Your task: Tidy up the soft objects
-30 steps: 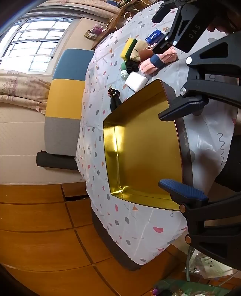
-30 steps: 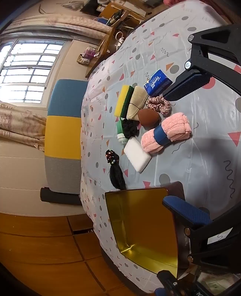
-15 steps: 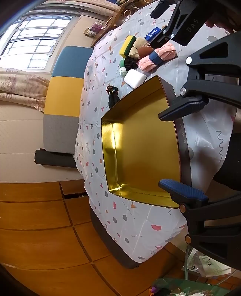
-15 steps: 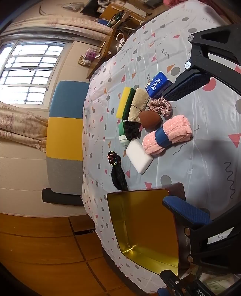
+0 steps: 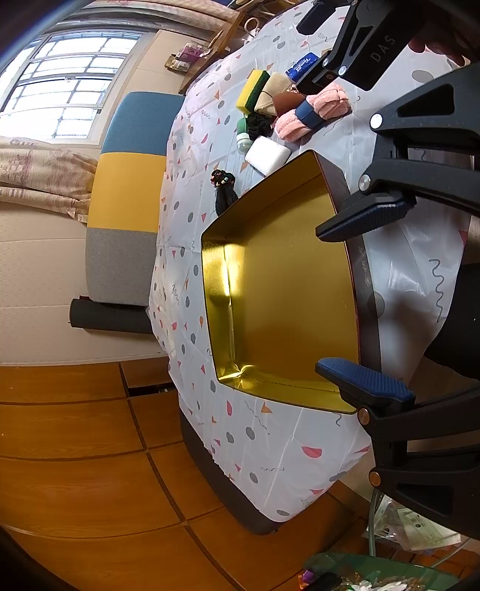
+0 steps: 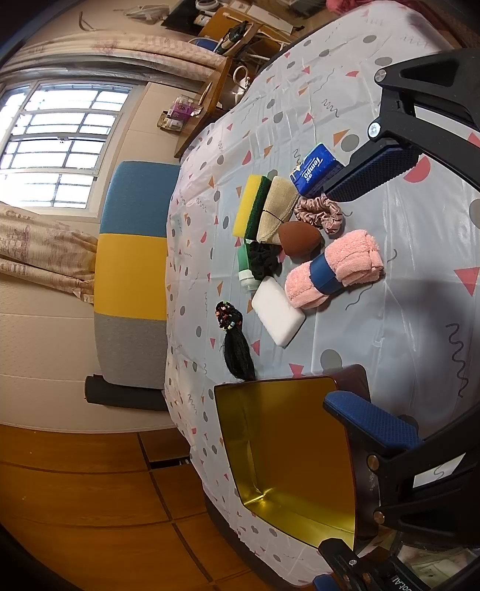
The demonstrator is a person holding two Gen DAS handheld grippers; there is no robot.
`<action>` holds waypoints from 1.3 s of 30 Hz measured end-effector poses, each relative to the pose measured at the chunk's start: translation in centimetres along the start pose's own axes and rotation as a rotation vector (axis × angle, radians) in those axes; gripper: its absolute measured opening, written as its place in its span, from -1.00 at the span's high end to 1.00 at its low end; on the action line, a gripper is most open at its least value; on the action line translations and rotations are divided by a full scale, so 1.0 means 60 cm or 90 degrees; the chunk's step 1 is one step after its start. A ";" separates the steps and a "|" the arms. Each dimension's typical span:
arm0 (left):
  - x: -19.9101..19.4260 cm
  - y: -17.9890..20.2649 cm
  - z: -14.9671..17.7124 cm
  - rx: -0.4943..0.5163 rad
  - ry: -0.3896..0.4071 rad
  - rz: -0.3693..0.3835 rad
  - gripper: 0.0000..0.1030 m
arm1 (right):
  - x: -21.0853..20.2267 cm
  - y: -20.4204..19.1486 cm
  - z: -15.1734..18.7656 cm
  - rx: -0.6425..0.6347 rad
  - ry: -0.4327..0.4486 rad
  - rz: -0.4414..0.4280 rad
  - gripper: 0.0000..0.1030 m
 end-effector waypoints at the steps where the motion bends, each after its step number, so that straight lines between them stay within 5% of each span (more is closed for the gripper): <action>1: 0.000 0.000 0.000 0.000 0.000 0.001 -0.28 | 0.000 0.000 0.000 0.000 0.000 0.000 -1.00; 39: -0.001 0.004 0.007 0.003 -0.009 -0.002 -0.28 | -0.002 -0.004 0.001 -0.001 -0.001 0.000 -1.00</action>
Point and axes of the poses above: each gripper's, at about its wrist camera, not at the fingertips, and x roughly the way its jaws point, y to its right, z to its underside, the point moved 6 cm from there along x, roughly the way its jaws point, and after that the axes turned 15 degrees about -z, right-handed, at the moved point
